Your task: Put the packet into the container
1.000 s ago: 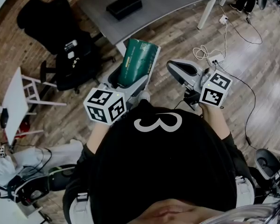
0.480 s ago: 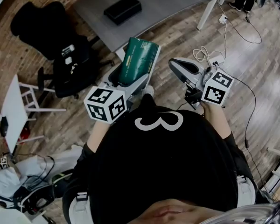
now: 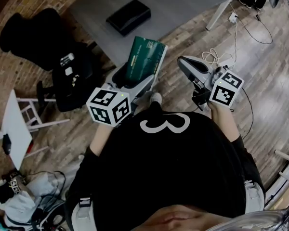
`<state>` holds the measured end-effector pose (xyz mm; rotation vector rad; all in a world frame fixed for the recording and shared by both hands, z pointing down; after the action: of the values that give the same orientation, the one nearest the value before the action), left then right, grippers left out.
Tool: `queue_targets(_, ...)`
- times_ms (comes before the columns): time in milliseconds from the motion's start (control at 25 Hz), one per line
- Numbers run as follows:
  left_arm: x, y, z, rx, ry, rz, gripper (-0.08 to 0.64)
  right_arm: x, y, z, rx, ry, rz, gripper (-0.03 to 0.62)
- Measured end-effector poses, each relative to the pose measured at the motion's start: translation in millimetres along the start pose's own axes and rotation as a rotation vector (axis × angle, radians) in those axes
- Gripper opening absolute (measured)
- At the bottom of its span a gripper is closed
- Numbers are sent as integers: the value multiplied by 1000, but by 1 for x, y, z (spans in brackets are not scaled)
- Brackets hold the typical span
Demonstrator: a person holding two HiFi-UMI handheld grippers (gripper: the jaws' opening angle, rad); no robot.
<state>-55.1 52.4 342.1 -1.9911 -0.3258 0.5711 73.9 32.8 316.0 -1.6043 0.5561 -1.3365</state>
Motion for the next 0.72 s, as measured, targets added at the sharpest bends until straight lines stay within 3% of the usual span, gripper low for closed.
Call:
queue_targets(440, -83, 52, -61, -13, -16, -80, 426, 76, 42, -78, -35, -12, -2, 0)
queue_targets(720, -116, 75, -83, 9, -11, -213, 426, 100, 53, -97, -17, -28, 11, 0)
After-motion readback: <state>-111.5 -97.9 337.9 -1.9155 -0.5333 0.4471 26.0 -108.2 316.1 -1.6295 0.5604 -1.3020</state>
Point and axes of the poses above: the fingertips, and each gripper's own axes: z backward along the fingers, x to its right, y out of its top, the point moved 1 cm from there along z, backward along the fingers, and after that the axes turned 7 degrees about y, right-handed, at the moved point
